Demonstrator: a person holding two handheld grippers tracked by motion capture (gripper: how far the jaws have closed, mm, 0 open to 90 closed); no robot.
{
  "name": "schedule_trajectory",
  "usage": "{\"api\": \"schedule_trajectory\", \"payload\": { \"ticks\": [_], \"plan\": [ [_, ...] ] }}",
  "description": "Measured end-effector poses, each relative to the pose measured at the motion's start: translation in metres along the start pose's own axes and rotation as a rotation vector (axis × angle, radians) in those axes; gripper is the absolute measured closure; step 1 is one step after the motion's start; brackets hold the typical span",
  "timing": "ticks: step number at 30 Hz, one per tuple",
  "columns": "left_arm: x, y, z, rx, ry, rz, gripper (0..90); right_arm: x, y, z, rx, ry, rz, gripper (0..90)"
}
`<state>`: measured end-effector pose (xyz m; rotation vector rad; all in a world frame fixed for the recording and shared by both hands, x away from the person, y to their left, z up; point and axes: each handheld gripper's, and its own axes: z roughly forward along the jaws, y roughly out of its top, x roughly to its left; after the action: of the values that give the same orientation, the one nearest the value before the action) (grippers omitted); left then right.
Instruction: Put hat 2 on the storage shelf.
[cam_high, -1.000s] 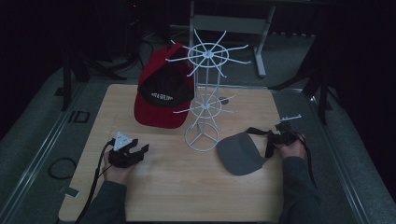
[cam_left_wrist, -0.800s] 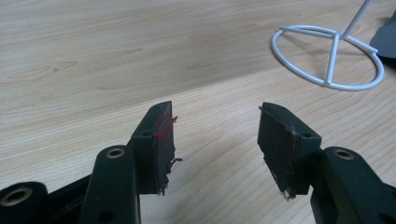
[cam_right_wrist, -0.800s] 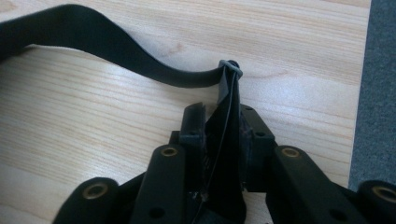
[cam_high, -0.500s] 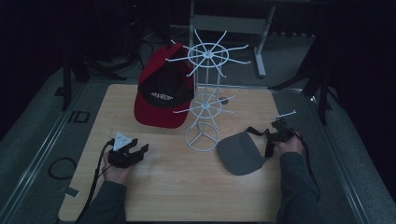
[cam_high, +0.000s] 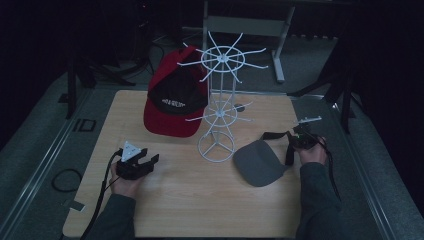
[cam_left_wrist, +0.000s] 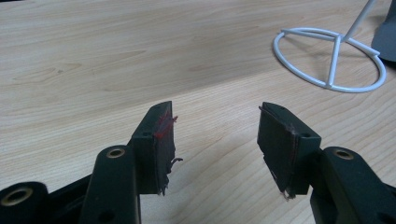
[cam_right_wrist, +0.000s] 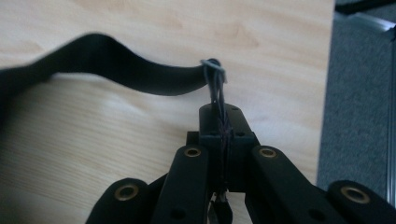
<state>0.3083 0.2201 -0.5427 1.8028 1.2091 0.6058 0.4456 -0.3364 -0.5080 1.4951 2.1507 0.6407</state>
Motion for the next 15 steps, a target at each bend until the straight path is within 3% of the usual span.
{"api": "schedule_trajectory", "payload": {
  "ticks": [9,15],
  "plan": [
    [0.000,0.000,-0.001,0.001,0.003,-0.001,46.3,0.007,0.015,-0.020,-0.078,-0.003,-0.041,88.8],
    [0.000,0.000,0.000,0.000,0.002,-0.001,46.3,0.010,0.021,-0.028,-0.102,-0.006,-0.057,88.8]
  ]
}}
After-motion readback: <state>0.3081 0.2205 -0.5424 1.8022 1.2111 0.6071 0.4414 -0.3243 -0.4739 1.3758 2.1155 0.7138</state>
